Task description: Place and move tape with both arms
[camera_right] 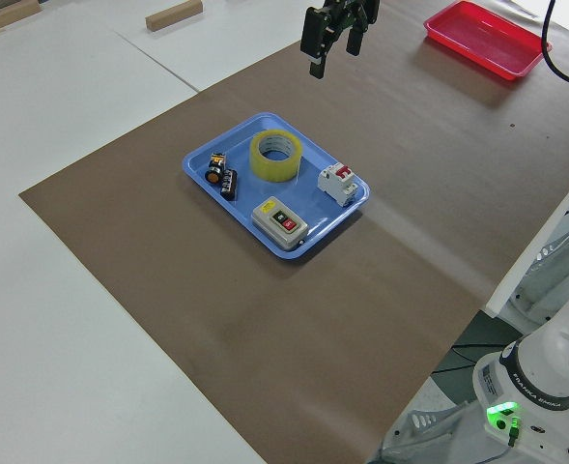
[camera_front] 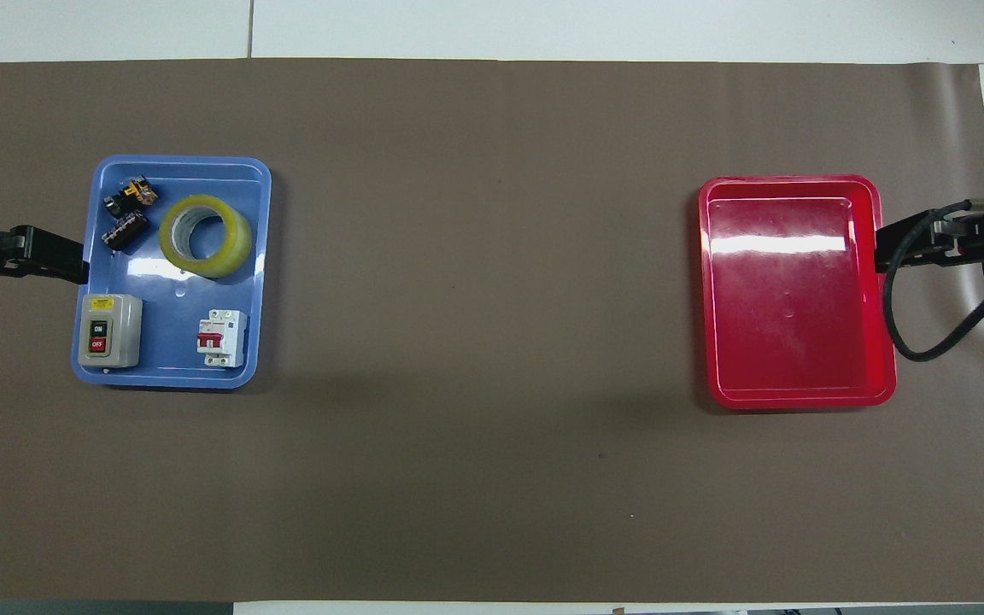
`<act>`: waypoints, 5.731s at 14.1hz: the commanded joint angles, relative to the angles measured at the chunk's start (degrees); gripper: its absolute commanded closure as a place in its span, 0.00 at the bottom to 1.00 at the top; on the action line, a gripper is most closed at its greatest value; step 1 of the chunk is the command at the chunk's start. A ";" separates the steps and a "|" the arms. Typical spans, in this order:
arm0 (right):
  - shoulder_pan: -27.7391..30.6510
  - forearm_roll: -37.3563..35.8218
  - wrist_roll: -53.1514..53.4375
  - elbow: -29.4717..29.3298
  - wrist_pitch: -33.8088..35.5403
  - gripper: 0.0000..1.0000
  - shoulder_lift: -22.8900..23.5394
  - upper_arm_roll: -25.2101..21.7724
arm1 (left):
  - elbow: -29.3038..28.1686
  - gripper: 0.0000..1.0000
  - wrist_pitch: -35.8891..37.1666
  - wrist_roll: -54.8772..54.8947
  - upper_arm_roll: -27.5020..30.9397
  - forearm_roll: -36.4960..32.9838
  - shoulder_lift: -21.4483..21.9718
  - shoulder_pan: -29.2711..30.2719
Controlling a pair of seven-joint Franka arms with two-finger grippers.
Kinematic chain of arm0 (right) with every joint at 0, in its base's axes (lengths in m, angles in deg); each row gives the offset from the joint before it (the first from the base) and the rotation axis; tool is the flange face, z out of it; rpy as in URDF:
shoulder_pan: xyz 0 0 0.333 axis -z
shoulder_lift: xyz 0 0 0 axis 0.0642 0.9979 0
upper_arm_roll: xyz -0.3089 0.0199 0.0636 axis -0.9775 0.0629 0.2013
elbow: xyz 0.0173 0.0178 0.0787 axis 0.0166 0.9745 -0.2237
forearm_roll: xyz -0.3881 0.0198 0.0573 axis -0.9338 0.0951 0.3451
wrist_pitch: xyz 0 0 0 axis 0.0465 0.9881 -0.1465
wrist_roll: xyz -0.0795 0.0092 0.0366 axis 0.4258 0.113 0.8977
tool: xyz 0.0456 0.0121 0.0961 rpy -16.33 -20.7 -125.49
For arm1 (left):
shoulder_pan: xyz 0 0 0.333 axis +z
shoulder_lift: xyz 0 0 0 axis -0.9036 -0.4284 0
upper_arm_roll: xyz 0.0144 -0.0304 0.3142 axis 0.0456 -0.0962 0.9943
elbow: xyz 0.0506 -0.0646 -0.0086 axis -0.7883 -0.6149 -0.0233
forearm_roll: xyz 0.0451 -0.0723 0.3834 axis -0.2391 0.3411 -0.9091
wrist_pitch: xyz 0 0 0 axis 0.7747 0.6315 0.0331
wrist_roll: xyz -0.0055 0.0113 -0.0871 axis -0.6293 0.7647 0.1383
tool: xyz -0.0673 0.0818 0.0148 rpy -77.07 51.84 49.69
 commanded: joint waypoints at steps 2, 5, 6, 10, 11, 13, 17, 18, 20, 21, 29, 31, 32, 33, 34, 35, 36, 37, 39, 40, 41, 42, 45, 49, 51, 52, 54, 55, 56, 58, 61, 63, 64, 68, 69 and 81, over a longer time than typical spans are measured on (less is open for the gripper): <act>0.10 -0.52 -1.17 1.28 -0.23 0.00 -1.16 0.03 | -1.48 0.00 -1.24 1.06 0.20 0.29 1.37 0.25; 0.10 -0.52 -1.09 1.28 -0.23 0.00 -1.16 0.12 | -1.39 0.00 -1.24 1.06 0.20 0.29 1.37 0.33; 0.10 -0.52 -1.09 1.19 -0.23 0.00 -1.16 0.12 | -1.48 0.00 -1.50 1.06 0.20 0.20 1.37 0.33; 0.19 -0.52 -1.09 1.19 -0.49 0.00 -1.07 0.12 | -2.09 0.00 -3.52 1.06 0.20 0.20 1.37 0.51; 0.10 -0.52 -1.09 1.28 -0.58 0.00 -1.16 0.12 | -2.45 0.00 -4.57 0.98 0.20 0.29 1.28 0.51; 0.10 -0.52 -1.09 1.28 -0.66 0.00 -1.16 0.12 | -3.15 0.00 -6.59 0.98 0.29 0.29 0.76 0.51; 0.19 -0.52 -1.09 1.28 -0.66 0.00 -1.16 0.12 | -6.40 0.00 -14.50 0.98 0.29 0.29 -1.52 0.51; 0.19 -0.52 -1.09 1.28 -0.66 0.00 -1.16 0.12 | -6.40 0.00 -15.47 0.98 0.29 0.29 -2.66 0.51; 0.28 -0.43 -1.00 1.28 -0.58 0.00 -1.16 0.12 | -7.01 0.00 -18.19 0.98 0.29 0.20 -4.95 0.51; 0.28 -0.43 -1.09 1.28 -0.66 0.00 -1.16 0.12 | -7.89 0.00 -20.55 0.98 0.29 0.20 -6.26 0.51; 0.28 -0.35 -1.09 1.28 -0.58 0.00 -1.16 0.12 | -12.63 0.00 -38.66 1.15 0.29 0.20 -16.47 1.65; 0.28 -0.35 -1.09 1.28 -0.58 0.00 -1.16 0.12 | -14.48 0.00 -42.27 1.24 0.29 0.20 -17.17 1.92; 0.28 -0.35 -1.09 1.28 -0.58 0.00 -1.07 0.12 | -14.84 0.00 -42.90 1.15 0.29 0.20 -18.30 1.92; 0.28 -0.35 -1.09 1.28 -0.58 0.00 -1.16 0.12 | -14.93 0.00 -43.42 1.15 0.29 0.20 -19.01 2.00; 0.28 -0.35 -1.09 1.28 -0.58 0.00 -1.16 0.12 | -15.19 0.00 -44.21 1.15 0.29 0.20 -19.45 2.00; 0.28 -0.35 -1.09 1.28 -0.66 0.00 -1.16 0.12 | -15.89 0.00 -44.74 1.15 0.29 0.20 -19.55 2.00; 0.28 -0.35 -1.09 1.28 -0.66 0.00 -1.16 0.12 | -16.85 0.02 -44.75 1.07 0.38 0.20 -19.20 1.92; 0.28 -0.35 -1.09 1.28 -0.66 0.00 -1.16 0.12 | -18.17 0.05 -45.18 1.06 0.29 0.20 -19.02 1.92; 0.28 -0.35 -1.09 1.28 -0.66 0.00 -1.07 0.12 | -18.88 0.28 -46.76 0.80 0.29 0.20 -19.45 1.92; 0.28 -0.26 -1.09 1.28 -0.66 0.00 -1.16 0.12 | -18.97 0.49 -47.03 0.71 0.38 0.20 -19.46 1.92; 0.28 -0.26 -1.09 1.28 -0.66 0.00 -1.16 0.12 | -18.97 0.72 -46.86 0.63 0.38 0.20 -19.46 1.92; 0.28 -0.26 -1.09 1.28 -0.66 0.00 -1.16 0.12 | -18.97 1.00 -46.60 0.54 0.38 0.29 -19.46 1.92; 0.28 -0.26 -1.09 1.28 -0.66 0.00 -1.07 0.21 | -18.88 1.00 -46.15 0.80 0.47 0.20 -18.93 2.00; 0.28 -0.26 -1.09 1.28 -0.66 0.00 -1.07 0.21 | -17.92 1.00 -41.60 0.89 0.47 0.20 -16.48 1.92; 0.28 -0.26 -1.09 1.28 -0.67 0.00 -1.15 0.21 | -17.22 1.00 -37.91 0.63 0.47 0.20 -14.46 1.57; 0.28 -0.26 -1.09 1.28 -0.75 0.00 -1.16 0.21 | -16.69 1.00 -35.89 0.54 0.47 0.20 -13.40 1.39; 0.28 -0.26 -1.09 1.28 -0.67 0.00 -1.16 0.12 | -15.37 1.00 -30.62 0.10 0.47 0.20 -10.95 0.78; 0.28 -0.26 -1.09 1.28 -0.66 0.00 -1.16 0.21 | -15.11 1.00 -27.73 -0.42 0.03 0.20 -9.54 0.25; 0.28 -0.26 -1.09 1.28 -0.66 0.00 -1.16 0.21 | -15.11 1.00 -25.78 -2.78 0.03 0.20 -8.74 -2.28; 0.28 -0.26 -1.09 1.28 -0.75 0.00 -1.16 0.12 | -15.37 1.00 -25.59 -11.37 0.03 0.20 -8.47 -7.29; 0.36 -0.26 -1.09 1.28 -0.66 0.00 -1.16 0.21 | -16.16 1.00 -26.46 -22.71 -0.06 0.20 -8.38 -15.63; 0.36 -0.26 -1.09 1.28 -0.66 0.00 -1.16 0.12 | -16.33 1.00 -30.57 -32.64 -0.06 0.11 -9.43 -21.00; 0.36 -0.26 -1.09 1.28 -0.66 0.00 -1.16 0.21 | -16.34 1.00 -32.77 -36.43 0.03 -0.06 -10.74 -22.94; 0.36 -0.17 -1.17 1.28 -0.66 0.00 -1.16 0.21 | -15.02 1.00 -36.48 -47.96 -0.06 -6.99 -14.00 -28.05; 0.36 -0.26 -1.09 1.28 -0.66 0.00 -1.16 0.21 | -14.15 1.00 -36.83 -48.85 -0.06 -7.44 -15.14 -28.75; 0.89 -0.17 -4.06 1.37 -0.75 0.00 -1.16 0.12 | -9.21 1.00 -38.86 -53.43 -0.06 -11.40 -24.29 -31.66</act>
